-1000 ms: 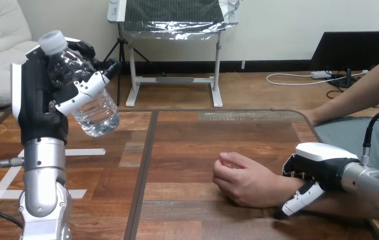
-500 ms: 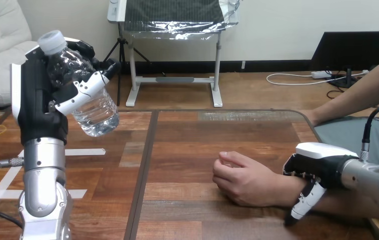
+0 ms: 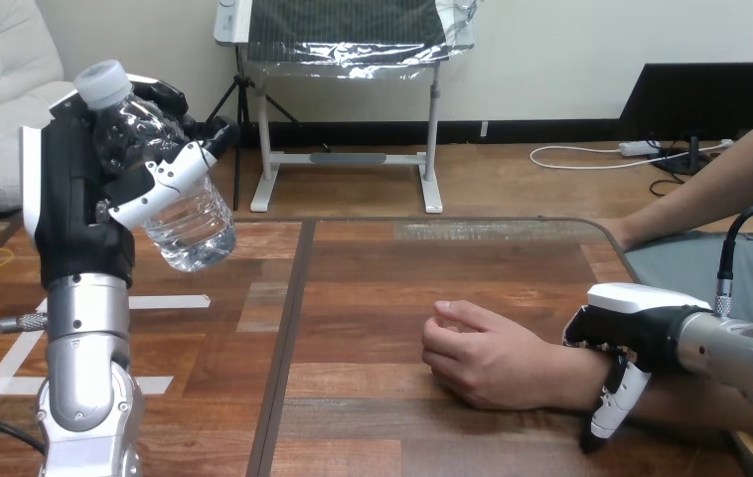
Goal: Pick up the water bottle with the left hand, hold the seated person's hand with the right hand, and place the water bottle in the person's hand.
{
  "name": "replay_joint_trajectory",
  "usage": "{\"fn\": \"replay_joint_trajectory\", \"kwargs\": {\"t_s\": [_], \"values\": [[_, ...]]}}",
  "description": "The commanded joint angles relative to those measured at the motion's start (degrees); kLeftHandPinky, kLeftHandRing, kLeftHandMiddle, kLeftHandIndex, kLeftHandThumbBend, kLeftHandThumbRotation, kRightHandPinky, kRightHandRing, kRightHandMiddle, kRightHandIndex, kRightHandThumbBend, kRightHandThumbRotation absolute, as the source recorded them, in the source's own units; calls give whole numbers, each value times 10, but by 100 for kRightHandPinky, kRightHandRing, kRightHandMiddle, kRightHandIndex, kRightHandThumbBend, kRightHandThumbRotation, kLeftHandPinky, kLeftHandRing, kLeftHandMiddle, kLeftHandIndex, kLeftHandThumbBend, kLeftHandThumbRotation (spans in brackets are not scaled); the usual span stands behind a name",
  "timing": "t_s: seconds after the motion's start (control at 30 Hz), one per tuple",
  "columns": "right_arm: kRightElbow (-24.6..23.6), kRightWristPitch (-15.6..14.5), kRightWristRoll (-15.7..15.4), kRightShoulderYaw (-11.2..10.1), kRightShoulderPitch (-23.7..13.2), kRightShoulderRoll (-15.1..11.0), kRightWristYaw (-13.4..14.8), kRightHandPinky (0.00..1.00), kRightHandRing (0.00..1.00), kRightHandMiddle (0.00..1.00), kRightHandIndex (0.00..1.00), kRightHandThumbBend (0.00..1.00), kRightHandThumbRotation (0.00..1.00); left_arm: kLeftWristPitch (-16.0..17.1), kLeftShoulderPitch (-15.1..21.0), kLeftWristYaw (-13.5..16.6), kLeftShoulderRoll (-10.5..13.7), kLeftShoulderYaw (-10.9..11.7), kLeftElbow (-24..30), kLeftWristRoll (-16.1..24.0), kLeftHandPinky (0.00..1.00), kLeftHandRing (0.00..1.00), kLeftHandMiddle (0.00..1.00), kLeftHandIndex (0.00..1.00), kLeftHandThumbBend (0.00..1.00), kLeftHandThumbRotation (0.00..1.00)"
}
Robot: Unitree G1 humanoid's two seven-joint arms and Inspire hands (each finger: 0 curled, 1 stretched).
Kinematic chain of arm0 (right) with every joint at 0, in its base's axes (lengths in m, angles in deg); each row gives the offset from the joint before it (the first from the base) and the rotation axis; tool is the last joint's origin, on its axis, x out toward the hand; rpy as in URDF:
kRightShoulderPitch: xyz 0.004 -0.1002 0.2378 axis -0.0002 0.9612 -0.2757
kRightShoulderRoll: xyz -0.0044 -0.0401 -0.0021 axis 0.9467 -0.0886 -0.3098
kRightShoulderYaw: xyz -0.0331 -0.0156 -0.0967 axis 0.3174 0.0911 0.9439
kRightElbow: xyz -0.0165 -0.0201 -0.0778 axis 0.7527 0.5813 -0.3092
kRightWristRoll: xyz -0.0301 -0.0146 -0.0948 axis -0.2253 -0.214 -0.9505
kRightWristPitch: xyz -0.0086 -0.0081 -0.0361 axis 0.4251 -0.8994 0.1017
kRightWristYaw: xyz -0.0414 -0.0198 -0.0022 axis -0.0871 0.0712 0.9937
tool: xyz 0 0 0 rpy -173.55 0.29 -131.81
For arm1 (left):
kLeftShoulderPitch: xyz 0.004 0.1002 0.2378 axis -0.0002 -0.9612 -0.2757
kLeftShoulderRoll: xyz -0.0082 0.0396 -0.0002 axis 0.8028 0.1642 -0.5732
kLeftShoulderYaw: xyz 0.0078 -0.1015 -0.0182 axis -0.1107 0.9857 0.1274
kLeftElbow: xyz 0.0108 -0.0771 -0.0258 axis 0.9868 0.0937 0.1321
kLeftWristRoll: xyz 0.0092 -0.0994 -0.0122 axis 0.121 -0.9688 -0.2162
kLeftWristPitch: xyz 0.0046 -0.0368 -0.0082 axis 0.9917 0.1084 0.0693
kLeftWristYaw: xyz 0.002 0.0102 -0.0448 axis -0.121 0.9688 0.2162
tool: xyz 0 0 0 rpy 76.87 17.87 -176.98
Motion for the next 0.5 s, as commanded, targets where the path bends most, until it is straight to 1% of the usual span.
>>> {"fn": "replay_joint_trajectory", "kwargs": {"t_s": [0.0,0.13,0.3,0.4,0.47], "values": [[11,-1,-5,41,36,22,-23,40,47,55,65,96,6,4,23,4,2,4,35,0,25,32,38,40,68,0],[9,9,-20,45,38,19,0,40,48,55,64,94,2,2,23,6,1,5,35,1,25,32,38,40,68,0],[9,15,-22,42,43,20,22,40,48,54,62,93,1,6,24,7,2,4,33,1,25,32,38,40,68,0],[7,3,-20,35,47,26,35,39,46,53,60,93,0,6,24,7,1,4,32,1,25,32,38,40,69,0],[8,5,-23,35,49,26,50,37,44,51,58,92,0,12,25,5,2,4,28,-1,25,32,38,40,69,0]]}}
